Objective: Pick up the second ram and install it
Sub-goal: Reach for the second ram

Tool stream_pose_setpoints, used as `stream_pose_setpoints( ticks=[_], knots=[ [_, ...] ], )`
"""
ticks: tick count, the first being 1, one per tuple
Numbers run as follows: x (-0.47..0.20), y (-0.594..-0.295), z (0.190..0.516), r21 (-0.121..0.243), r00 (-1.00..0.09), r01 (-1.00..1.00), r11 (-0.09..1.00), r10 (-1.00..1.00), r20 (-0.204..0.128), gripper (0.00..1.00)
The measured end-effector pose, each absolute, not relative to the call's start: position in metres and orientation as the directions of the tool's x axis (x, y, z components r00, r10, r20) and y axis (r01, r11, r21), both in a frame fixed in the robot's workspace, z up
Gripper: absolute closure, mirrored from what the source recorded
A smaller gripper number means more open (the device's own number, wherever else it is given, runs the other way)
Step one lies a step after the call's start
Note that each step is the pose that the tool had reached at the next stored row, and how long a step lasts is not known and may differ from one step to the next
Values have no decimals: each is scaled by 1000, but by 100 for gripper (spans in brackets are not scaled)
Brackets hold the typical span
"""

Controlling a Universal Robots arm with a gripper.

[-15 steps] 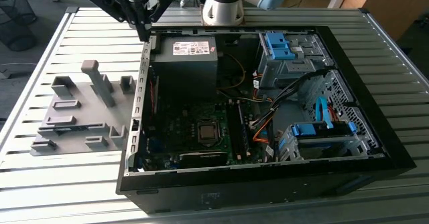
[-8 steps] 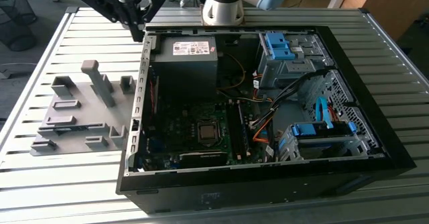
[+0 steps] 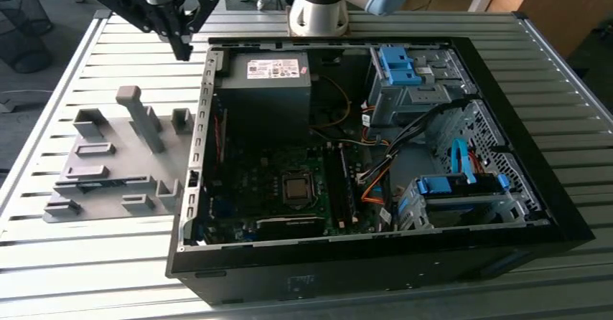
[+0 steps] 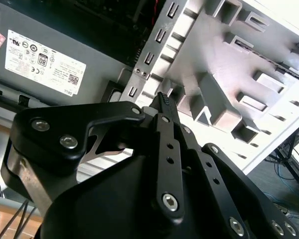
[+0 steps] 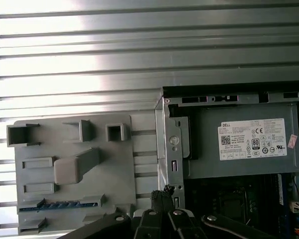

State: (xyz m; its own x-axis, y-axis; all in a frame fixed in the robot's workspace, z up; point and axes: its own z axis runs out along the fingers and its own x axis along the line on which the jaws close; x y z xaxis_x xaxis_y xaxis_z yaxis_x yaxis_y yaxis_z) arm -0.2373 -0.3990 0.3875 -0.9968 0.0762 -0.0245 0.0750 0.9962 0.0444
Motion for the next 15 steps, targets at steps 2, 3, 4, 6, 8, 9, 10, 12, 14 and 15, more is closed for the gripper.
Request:
stream_pose_setpoints(
  ticks=[2,3,4,6,8,9,10,12,14,15],
  knots=[
    [-241,-399,387,44,-997,75,996,76,-24,89],
    [-243,-399,387,44,-997,75,996,76,-24,89],
    [-245,-399,387,44,-997,75,996,76,-24,89],
    [-250,-399,387,44,-997,75,996,76,-24,89],
    [-255,-400,387,44,-997,75,996,76,-24,89],
    [-257,-400,387,44,-997,75,996,76,-24,89],
    [-259,-401,387,44,-997,75,996,76,-24,89],
    [-264,-402,386,44,-997,75,996,76,-24,89],
    [-269,-403,386,44,-997,75,996,76,-24,89],
    [-271,-404,386,44,-997,75,996,76,-24,89]
  ],
)
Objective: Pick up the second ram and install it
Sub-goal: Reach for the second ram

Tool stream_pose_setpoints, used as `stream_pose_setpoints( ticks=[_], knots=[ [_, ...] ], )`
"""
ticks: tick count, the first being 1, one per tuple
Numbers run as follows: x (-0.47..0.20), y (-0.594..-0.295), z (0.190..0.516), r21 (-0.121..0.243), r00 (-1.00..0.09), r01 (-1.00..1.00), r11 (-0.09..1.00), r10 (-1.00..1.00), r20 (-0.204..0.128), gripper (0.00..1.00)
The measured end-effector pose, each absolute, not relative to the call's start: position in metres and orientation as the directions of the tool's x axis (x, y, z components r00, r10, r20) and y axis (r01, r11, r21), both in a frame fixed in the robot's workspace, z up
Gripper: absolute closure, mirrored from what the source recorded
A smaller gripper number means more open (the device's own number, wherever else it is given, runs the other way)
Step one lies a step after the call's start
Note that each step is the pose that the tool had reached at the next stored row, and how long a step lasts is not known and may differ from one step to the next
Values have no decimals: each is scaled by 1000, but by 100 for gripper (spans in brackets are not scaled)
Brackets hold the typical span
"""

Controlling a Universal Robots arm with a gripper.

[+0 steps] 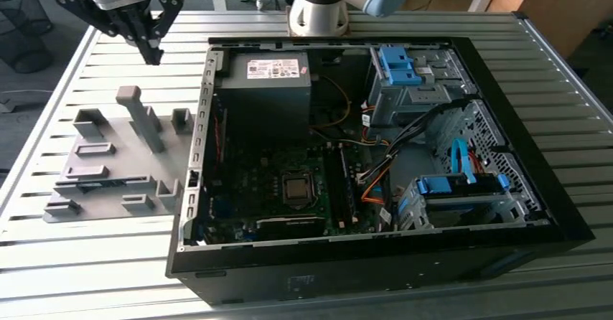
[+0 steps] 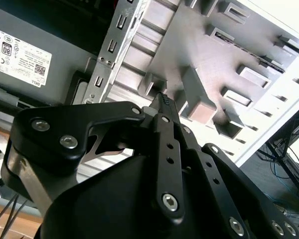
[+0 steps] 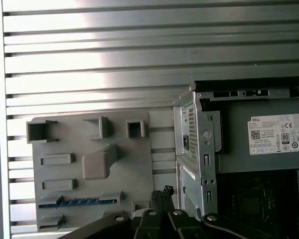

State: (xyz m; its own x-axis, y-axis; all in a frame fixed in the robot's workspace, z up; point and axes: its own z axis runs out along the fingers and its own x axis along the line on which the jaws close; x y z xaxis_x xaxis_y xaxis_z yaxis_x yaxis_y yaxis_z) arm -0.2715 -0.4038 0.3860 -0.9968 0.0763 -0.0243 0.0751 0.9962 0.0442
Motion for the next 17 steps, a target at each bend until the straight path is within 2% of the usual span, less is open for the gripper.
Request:
stream_pose_setpoints(
  ticks=[17],
  knots=[
    [-322,-415,381,44,-997,75,996,76,-22,89]
  ],
)
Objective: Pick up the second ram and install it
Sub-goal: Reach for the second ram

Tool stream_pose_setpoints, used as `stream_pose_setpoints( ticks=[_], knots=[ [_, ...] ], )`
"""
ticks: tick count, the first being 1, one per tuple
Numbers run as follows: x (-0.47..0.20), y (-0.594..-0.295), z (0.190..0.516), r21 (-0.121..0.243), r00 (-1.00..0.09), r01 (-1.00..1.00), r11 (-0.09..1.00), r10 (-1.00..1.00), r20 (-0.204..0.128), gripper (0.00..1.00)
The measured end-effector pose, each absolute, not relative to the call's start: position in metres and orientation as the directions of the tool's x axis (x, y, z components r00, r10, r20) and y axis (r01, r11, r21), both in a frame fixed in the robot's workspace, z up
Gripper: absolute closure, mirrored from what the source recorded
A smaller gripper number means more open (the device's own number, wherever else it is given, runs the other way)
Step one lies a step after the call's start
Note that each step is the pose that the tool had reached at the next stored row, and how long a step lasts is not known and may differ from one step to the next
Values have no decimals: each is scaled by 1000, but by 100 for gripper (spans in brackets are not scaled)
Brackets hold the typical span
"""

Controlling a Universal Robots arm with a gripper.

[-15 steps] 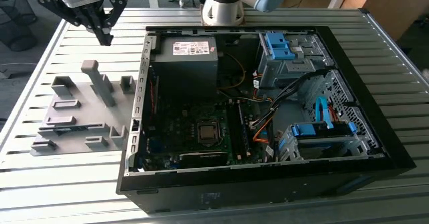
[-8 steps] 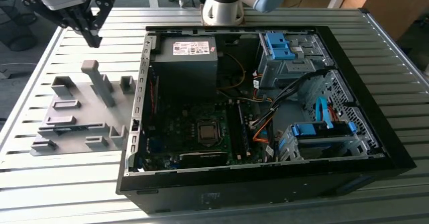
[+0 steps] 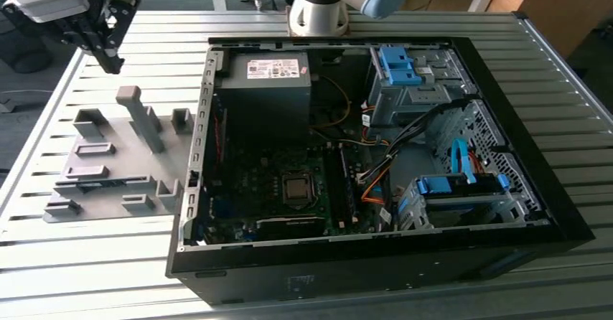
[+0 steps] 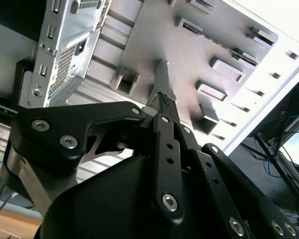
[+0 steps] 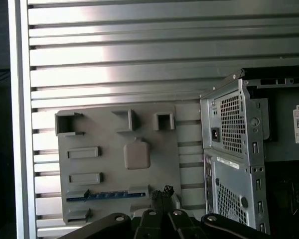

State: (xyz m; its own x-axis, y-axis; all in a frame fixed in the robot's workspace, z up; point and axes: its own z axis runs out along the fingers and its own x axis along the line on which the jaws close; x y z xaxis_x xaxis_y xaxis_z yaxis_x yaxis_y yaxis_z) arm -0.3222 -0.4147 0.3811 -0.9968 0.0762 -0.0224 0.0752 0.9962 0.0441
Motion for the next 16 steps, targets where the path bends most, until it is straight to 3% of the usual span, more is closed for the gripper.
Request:
stream_pose_setpoints(
  ticks=[16],
  knots=[
    [-365,-429,377,44,-997,75,996,76,-22,89]
  ],
)
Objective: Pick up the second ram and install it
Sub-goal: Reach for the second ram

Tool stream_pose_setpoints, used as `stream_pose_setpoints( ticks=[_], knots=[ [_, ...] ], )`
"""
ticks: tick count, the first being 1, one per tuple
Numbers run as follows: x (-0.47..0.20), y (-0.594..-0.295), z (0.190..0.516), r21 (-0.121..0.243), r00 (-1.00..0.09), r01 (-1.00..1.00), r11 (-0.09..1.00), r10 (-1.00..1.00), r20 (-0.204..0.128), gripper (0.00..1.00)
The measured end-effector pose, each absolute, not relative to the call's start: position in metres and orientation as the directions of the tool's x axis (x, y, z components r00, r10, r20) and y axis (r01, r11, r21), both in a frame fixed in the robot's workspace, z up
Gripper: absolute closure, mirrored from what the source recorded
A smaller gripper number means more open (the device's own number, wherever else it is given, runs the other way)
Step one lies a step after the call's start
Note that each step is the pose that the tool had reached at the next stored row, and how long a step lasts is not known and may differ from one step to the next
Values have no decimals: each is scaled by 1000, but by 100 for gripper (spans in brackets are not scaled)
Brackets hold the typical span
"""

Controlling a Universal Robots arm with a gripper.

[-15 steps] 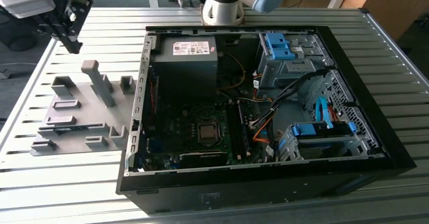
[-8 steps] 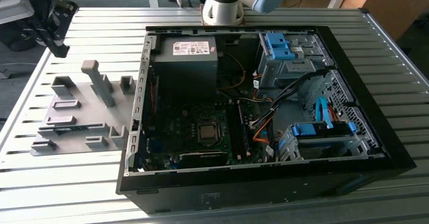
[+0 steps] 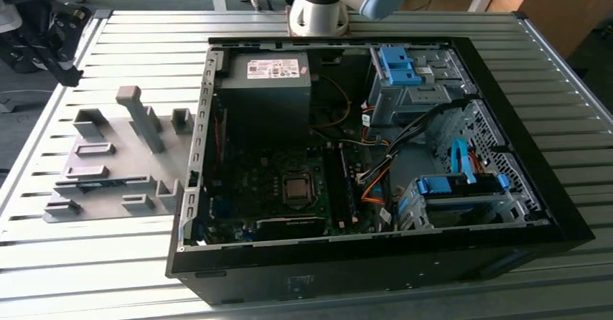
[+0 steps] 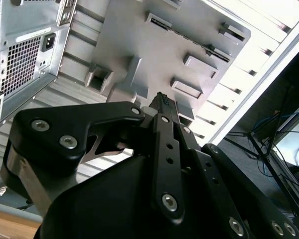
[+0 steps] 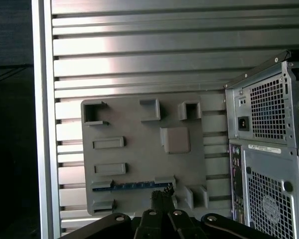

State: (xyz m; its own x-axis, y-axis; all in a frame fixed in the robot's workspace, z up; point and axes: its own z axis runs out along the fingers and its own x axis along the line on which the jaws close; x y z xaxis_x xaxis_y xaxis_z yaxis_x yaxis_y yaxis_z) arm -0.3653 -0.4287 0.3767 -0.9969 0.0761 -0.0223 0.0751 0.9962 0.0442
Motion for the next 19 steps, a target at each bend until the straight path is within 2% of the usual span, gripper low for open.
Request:
stream_pose_setpoints(
  ticks=[19],
  knots=[
    [-390,-441,376,44,-997,75,996,76,-22,89]
  ],
)
